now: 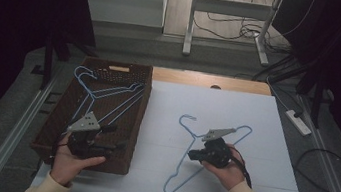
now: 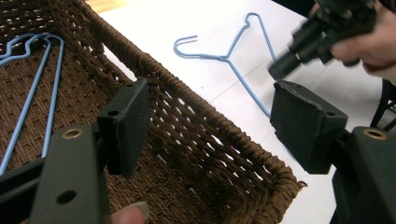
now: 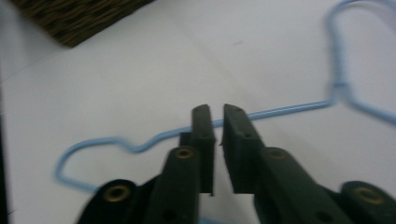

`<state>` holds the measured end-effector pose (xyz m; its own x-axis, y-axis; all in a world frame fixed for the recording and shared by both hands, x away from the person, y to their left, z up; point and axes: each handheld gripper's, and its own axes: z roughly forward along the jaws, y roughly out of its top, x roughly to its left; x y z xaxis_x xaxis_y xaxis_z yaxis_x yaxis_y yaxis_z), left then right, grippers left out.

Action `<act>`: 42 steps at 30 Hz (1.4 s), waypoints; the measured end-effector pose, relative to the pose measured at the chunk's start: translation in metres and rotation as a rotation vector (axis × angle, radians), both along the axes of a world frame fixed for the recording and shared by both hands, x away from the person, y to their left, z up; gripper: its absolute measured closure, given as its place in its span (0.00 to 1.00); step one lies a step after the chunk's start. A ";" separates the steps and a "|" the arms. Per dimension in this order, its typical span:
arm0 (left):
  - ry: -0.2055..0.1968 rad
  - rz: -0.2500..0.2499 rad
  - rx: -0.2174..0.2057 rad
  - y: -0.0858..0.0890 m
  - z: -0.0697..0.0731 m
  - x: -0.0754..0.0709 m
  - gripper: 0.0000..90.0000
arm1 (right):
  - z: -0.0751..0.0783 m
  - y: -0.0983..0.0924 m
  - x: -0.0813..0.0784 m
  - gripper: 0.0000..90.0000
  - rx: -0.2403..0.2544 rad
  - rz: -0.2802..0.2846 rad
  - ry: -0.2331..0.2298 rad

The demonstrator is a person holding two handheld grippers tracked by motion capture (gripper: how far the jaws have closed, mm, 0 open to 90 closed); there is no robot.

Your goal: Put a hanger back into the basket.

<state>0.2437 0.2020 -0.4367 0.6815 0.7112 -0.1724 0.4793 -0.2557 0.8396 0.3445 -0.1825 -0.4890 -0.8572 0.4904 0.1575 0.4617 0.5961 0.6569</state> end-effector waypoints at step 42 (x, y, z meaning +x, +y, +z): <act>-0.005 -0.007 0.000 0.001 0.000 0.000 0.33 | -0.015 0.079 0.128 0.91 -0.352 -0.009 0.018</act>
